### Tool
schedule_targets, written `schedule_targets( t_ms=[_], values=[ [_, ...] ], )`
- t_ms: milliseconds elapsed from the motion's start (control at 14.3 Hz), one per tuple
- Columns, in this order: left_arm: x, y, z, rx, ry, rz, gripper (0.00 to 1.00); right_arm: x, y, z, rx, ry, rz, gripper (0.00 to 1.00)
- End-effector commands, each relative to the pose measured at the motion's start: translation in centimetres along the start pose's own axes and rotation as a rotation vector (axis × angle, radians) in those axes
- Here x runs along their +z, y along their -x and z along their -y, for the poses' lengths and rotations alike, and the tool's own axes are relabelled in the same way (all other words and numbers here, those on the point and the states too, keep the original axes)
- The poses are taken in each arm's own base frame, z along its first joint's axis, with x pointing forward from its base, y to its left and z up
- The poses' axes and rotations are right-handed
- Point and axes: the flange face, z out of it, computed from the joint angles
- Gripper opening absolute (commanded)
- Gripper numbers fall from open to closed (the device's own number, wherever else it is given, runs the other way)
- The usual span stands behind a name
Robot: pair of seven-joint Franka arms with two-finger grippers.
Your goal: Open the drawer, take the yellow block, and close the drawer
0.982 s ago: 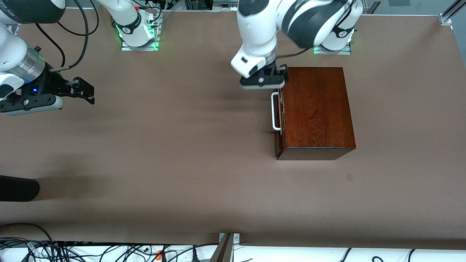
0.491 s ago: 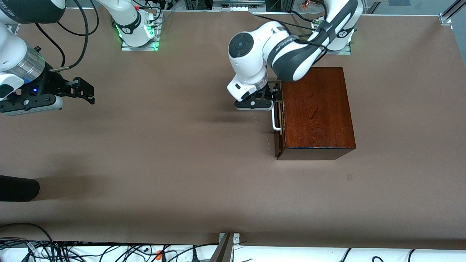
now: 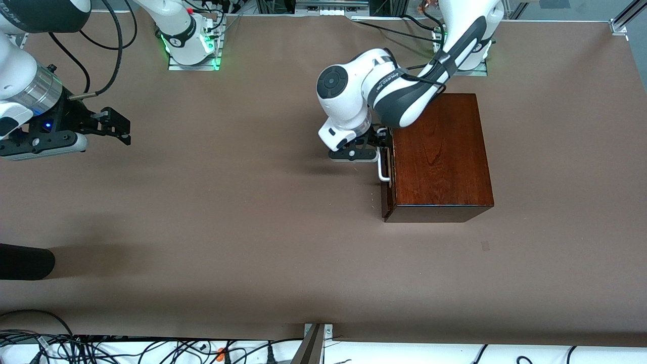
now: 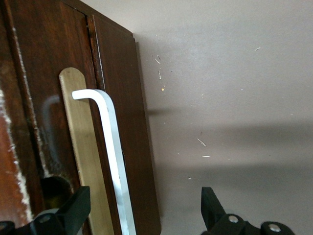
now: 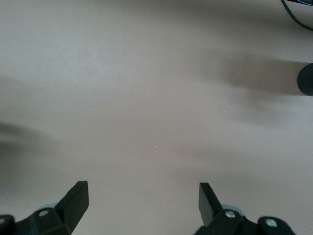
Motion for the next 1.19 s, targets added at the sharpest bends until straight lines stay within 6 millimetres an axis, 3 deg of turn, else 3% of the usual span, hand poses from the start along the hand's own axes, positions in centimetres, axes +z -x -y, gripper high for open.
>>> schedule_targets(
  t_ms=[0, 491, 841, 1122],
  values=[
    [1.2, -0.1, -0.2, -0.015, -0.026, -0.018, 1.00, -0.5, -0.2, -0.2, 0.008, 0.014, -0.006, 1.00],
    [3.7, -0.4, -1.6, -0.076, -0.061, -0.032, 1.00, -0.5, -0.2, -0.4, 0.009, 0.015, -0.005, 1.00],
    [3.6, -0.3, -3.0, -0.062, -0.035, -0.044, 1.00, -0.5, -0.1, -0.6, 0.014, 0.015, -0.005, 1.00],
    [3.0, 0.8, -7.1, -0.049, 0.001, -0.047, 1.00, -0.5, -0.1, -0.7, 0.015, 0.015, -0.005, 1.00]
  ],
)
